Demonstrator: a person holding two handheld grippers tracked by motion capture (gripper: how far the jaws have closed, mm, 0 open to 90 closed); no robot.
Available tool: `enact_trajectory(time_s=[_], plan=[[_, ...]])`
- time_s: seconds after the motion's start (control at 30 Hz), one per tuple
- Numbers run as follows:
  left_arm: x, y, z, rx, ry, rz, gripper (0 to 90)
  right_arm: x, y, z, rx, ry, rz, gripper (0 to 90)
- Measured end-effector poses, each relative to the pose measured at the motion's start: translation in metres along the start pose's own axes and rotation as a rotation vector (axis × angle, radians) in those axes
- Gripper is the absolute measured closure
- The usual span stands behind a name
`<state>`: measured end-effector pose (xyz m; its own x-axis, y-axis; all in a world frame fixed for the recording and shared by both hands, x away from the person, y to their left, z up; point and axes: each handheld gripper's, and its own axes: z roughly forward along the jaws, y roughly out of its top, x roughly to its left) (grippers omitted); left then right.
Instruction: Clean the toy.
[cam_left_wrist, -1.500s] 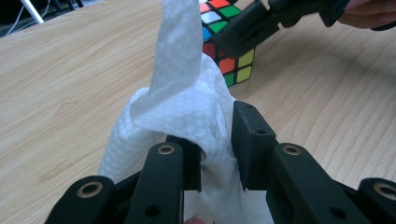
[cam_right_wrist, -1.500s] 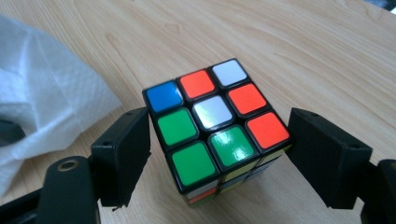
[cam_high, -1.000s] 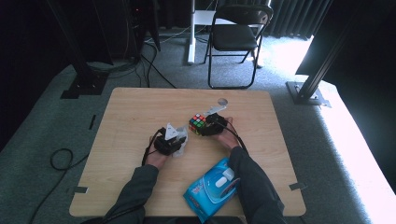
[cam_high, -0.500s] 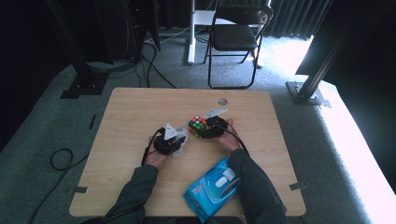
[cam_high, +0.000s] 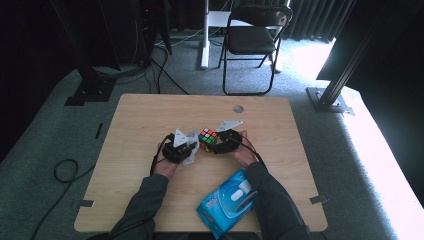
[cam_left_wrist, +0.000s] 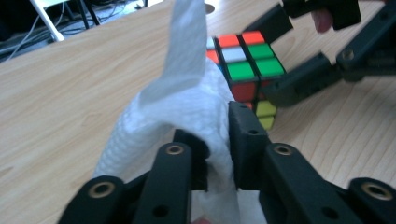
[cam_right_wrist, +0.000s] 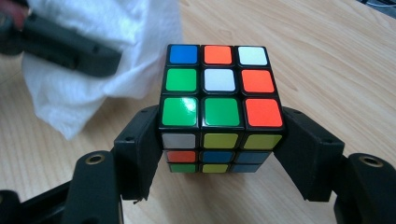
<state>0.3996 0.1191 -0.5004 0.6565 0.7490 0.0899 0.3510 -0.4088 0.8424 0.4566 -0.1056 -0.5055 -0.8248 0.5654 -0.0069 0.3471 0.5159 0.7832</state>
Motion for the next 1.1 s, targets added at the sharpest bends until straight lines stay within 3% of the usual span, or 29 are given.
enact_trajectory(time_s=[0.27, 1.1], plan=[[0.004, 0.010, -0.004, -0.018, 0.003, -0.003, 86.8, 0.006, -0.001, -0.001, 0.001, 0.007, -0.011, 34.5], [0.004, 0.029, 0.008, 0.010, 0.035, 0.030, 86.7, 0.016, 0.000, -0.002, 0.002, 0.031, -0.059, 34.5]])
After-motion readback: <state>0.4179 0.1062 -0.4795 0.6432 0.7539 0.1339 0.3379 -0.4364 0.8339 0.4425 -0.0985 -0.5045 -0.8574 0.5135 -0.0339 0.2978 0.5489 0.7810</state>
